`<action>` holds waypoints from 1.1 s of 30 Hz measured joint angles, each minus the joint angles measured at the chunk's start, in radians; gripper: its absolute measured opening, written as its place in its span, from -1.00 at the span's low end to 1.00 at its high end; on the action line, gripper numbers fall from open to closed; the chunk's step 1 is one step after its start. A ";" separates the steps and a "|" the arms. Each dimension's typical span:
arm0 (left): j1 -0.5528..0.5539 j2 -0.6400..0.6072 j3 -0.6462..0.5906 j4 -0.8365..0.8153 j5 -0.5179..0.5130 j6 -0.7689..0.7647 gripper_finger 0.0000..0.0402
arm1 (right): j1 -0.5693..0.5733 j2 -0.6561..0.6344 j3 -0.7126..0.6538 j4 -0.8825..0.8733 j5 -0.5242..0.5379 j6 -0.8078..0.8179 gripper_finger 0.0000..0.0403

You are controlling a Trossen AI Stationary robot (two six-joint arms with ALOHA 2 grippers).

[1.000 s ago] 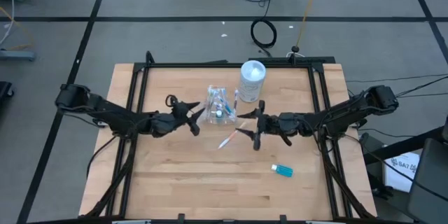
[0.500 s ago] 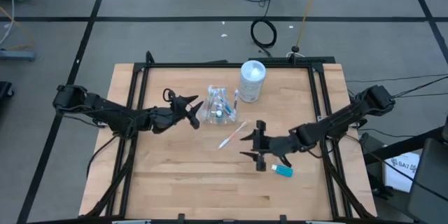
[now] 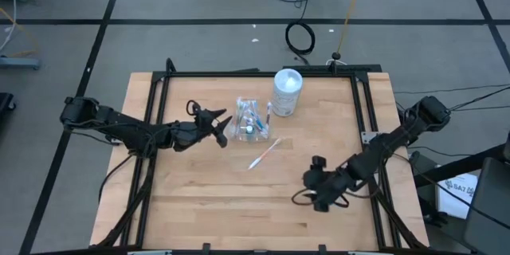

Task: Pick & Place toothbrushing station
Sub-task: Put the mouthwash into the transparent organizer

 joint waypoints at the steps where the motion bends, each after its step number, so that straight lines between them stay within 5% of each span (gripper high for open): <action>1: 0.000 0.000 0.000 0.000 0.009 0.000 -0.19 | 0.012 0.000 0.000 -0.028 -0.016 0.015 0.34; 7: 0.000 0.000 0.000 0.000 0.014 -0.003 -0.19 | 0.060 0.000 -0.001 -0.138 -0.021 0.158 0.33; 17: 0.000 0.000 0.000 0.000 0.014 -0.022 -0.19 | 0.079 0.003 -0.133 -0.065 -0.115 0.242 0.35; 33: 0.000 0.000 0.000 0.000 0.013 -0.014 -0.19 | 0.082 -0.001 -0.300 0.187 -0.117 0.047 0.27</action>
